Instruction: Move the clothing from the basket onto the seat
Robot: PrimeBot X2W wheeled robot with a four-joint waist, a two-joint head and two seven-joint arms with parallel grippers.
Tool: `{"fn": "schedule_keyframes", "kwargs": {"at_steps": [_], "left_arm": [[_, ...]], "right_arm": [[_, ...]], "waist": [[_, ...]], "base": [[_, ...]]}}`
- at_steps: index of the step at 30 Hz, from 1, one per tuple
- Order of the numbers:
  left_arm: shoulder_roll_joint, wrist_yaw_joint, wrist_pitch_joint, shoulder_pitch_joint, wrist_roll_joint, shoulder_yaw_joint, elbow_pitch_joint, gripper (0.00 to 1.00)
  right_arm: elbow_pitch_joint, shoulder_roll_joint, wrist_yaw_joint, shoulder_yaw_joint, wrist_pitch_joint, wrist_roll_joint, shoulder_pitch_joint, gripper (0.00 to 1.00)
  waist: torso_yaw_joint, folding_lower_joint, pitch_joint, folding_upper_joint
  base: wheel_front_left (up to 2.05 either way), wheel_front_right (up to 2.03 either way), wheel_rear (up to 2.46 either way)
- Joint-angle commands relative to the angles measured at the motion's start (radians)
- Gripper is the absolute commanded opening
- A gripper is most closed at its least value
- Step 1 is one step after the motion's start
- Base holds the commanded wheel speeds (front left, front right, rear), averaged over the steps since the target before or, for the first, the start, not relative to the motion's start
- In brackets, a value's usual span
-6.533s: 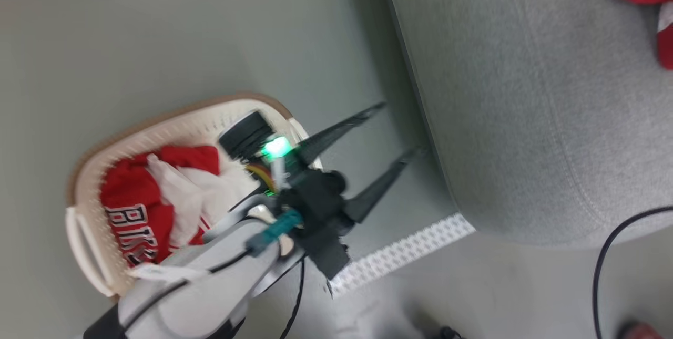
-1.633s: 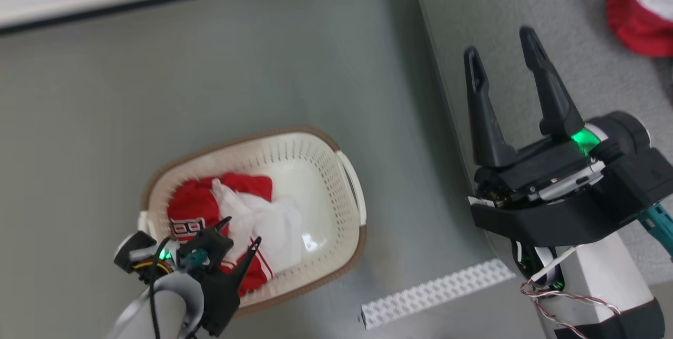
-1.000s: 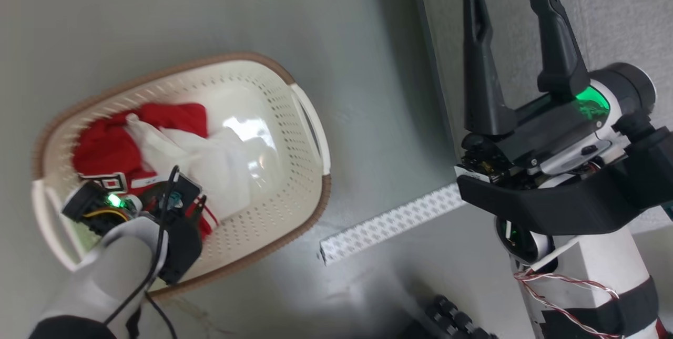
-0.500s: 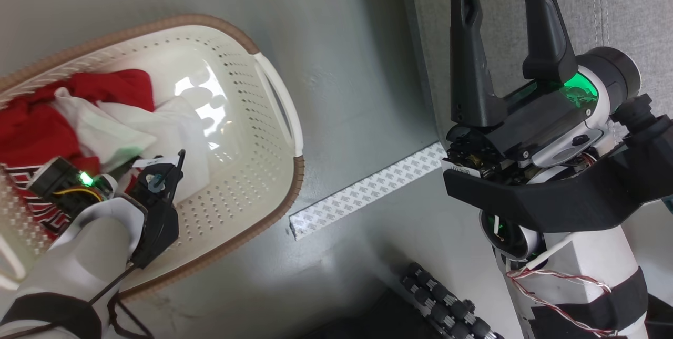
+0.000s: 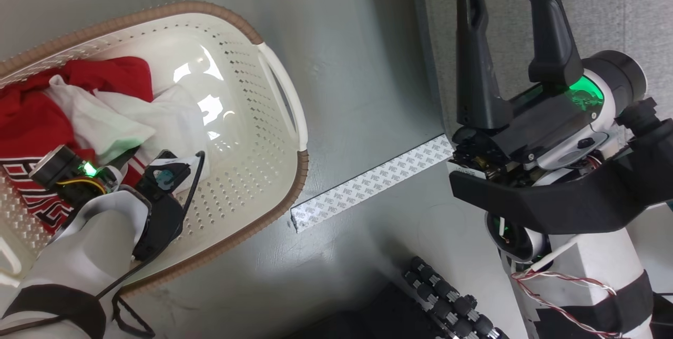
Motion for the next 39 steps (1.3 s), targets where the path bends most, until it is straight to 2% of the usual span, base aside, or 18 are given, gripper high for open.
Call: {"fn": "schedule_keyframes", "kwargs": {"at_steps": [1,6,8,10,11,12,13,14,21,25,32,34,39], "left_arm": [[0.001,0.007,-0.005,-0.009,0.003,-0.005,0.010,1.00],[-0.008,0.027,-0.021,-0.013,0.004,-0.019,0.014,1.00],[-0.012,0.030,-0.026,-0.011,0.003,-0.024,0.015,0.95],[-0.017,0.034,-0.029,-0.012,-0.001,-0.028,0.017,0.86],[-0.019,0.033,-0.028,-0.013,-0.005,-0.029,0.018,0.75],[-0.021,0.030,-0.029,-0.015,-0.009,-0.028,0.019,0.50],[-0.024,0.022,-0.031,-0.016,-0.018,-0.029,0.020,0.14],[-0.025,0.022,-0.040,-0.018,-0.018,-0.029,0.020,0.00],[-0.017,0.023,-0.092,-0.023,-0.037,-0.028,0.020,0.00],[-0.008,0.040,-0.117,-0.022,-0.055,-0.019,0.008,0.00],[-0.004,0.056,-0.135,0.063,-0.108,0.010,-0.031,0.00],[-0.004,0.050,-0.136,0.092,-0.126,0.018,-0.066,0.00],[0.000,0.066,-0.135,0.187,-0.174,0.050,-0.186,0.00]], "right_arm": [[-0.004,-0.008,0.000,-0.003,-0.002,-0.008,0.005,1.00],[-0.008,-0.026,0.000,-0.011,-0.002,-0.011,0.011,1.00],[-0.012,-0.032,0.000,-0.015,-0.002,-0.013,0.016,1.00],[-0.014,-0.037,0.000,-0.016,-0.002,-0.015,0.022,1.00],[-0.014,-0.039,0.000,-0.017,-0.002,-0.016,0.024,1.00],[-0.015,-0.039,0.000,-0.017,-0.002,-0.017,0.026,1.00],[-0.014,-0.039,0.000,-0.017,-0.002,-0.018,0.025,1.00],[-0.012,-0.038,0.000,-0.016,-0.002,-0.018,0.023,1.00],[-0.004,-0.025,0.000,-0.003,-0.002,-0.002,-0.005,1.00],[0.003,-0.015,0.000,0.003,-0.002,0.011,-0.017,1.00],[0.027,-0.007,0.000,0.000,-0.002,0.013,0.005,1.00],[0.035,-0.012,0.000,-0.002,-0.002,0.013,0.015,1.00],[0.058,-0.033,0.000,-0.017,-0.002,0.011,0.055,1.00]], "waist": [[0.007,-0.0001,0.004,0.0000],[0.025,-0.0001,0.012,0.0000],[0.031,-0.0001,0.016,0.0000],[0.035,-0.0001,0.019,0.0000],[0.037,-0.0001,0.020,0.0000],[0.039,-0.0001,0.022,0.0000],[0.042,-0.0001,0.024,0.0000],[0.042,-0.0001,0.025,0.0000],[0.033,-0.0001,0.017,0.0000],[0.017,-0.0001,-0.005,0.0000],[0.032,-0.0001,-0.118,0.0000],[0.040,-0.0001,-0.154,0.0000],[0.076,-0.0001,-0.265,0.0000]], "base": [[0.00,0.00,0.00],[0.00,0.00,0.00],[0.00,0.00,0.00],[0.00,0.00,0.00],[0.00,0.00,0.00],[0.00,0.00,0.00],[0.00,0.00,0.00],[0.00,0.00,0.00],[0.00,0.00,0.00],[0.00,0.00,0.00],[0.00,0.00,0.00],[0.00,0.00,0.00],[0.00,0.00,0.00]]}}
